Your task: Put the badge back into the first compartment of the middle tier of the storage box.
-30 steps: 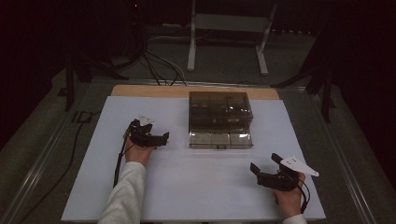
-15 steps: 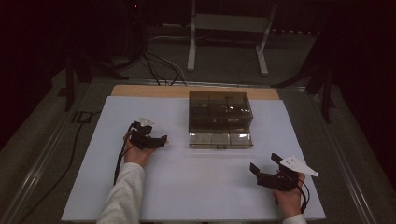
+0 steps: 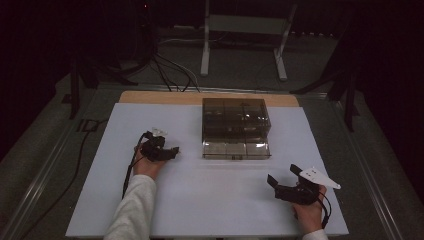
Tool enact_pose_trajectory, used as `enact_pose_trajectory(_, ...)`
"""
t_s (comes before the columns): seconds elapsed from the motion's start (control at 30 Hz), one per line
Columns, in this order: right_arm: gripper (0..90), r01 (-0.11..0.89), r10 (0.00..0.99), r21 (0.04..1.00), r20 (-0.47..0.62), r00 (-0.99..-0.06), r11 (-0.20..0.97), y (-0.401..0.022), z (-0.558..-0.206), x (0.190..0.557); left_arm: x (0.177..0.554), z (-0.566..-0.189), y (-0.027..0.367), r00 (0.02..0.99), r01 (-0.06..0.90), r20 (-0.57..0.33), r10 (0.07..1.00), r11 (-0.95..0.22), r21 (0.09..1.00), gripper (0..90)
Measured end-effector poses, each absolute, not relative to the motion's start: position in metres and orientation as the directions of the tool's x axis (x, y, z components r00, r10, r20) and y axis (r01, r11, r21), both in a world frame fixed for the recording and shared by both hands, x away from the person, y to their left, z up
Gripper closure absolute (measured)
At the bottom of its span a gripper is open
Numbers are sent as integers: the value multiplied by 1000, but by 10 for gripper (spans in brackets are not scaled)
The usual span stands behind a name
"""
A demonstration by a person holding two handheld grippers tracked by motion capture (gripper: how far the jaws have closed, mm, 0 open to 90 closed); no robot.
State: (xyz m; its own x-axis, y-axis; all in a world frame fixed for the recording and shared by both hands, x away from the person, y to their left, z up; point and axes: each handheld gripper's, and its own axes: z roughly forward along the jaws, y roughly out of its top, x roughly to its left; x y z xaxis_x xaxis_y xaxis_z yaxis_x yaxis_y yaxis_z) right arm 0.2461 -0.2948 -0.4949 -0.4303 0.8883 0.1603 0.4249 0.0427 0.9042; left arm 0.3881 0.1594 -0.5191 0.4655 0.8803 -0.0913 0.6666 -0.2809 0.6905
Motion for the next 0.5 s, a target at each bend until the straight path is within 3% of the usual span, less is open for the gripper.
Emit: enact_pose_trajectory(0.5,0,426,889,904,156,-430,47,-295,-495,246,388,-522,155,489,664,-98,867,-296,687,431)
